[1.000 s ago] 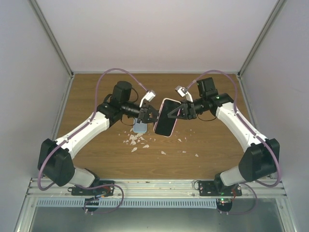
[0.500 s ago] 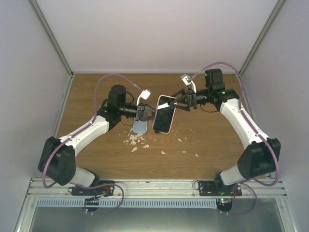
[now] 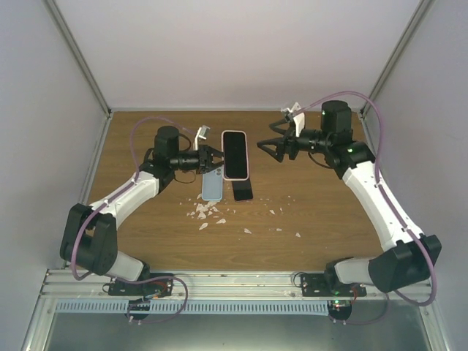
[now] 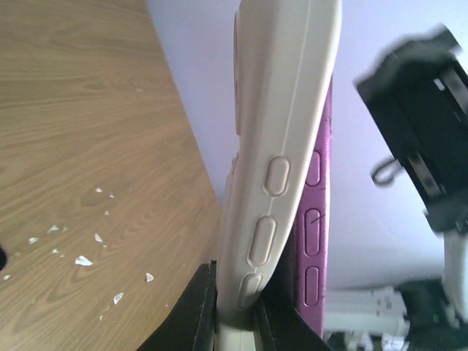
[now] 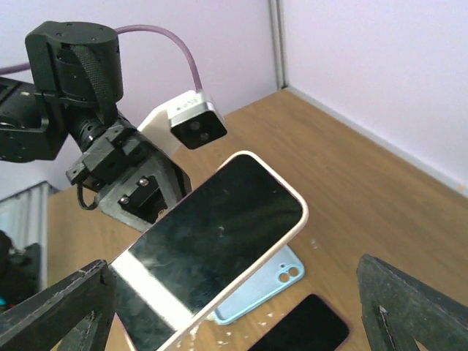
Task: Take the phone out of the phone case
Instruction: Remove the phone case from the phone.
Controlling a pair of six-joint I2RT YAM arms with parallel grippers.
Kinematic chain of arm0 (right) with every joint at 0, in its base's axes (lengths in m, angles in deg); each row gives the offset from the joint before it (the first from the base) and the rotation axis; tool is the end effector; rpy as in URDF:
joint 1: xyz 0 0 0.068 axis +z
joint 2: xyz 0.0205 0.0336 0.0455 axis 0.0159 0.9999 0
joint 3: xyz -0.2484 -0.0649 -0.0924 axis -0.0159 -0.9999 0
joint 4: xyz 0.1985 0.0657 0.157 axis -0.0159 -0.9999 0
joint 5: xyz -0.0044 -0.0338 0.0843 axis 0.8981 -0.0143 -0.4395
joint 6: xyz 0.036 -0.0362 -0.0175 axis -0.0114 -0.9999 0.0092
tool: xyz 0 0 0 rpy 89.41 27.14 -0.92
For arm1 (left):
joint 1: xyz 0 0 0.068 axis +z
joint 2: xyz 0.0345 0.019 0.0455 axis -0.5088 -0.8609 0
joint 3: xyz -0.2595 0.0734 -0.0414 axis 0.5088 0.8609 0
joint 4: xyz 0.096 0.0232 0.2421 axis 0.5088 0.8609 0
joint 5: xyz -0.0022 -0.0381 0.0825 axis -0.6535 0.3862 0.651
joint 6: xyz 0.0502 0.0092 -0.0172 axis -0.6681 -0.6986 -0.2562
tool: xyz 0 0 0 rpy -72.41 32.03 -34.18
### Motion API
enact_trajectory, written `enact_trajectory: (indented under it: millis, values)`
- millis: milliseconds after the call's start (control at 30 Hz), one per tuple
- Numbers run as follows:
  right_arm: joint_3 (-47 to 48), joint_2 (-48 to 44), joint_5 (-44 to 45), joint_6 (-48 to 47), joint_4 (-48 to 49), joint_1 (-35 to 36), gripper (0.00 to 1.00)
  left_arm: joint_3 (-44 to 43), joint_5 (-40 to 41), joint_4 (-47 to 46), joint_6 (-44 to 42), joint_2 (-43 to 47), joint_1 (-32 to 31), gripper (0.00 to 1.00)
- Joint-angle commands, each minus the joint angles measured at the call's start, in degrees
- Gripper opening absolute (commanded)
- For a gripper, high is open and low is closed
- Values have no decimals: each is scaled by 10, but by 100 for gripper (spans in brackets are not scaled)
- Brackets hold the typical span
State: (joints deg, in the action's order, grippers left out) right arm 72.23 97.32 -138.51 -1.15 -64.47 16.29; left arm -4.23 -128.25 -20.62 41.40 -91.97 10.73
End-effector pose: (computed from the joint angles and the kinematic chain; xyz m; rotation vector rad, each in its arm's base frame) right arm 0.2753 0.1037 0.3869 -0.8353 1.8048 1.0050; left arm 0.2914 -0.1373 0.2860 0.2498 2.1199 -1.7282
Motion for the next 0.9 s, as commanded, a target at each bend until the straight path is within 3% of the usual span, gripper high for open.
enact_trajectory:
  millis: [0,267,533,867]
  values:
    - [-18,-6,128,-65,19,38,88,-5,48,-7,89,-12,23,0]
    - [-29,6,251,-135,16,148,84,19,47,-20,190,-30,46,0]
    - [-13,45,359,-188,34,237,78,26,43,-37,224,-45,53,0]
    - [-23,75,427,-222,58,298,74,30,44,-38,233,-50,55,0]
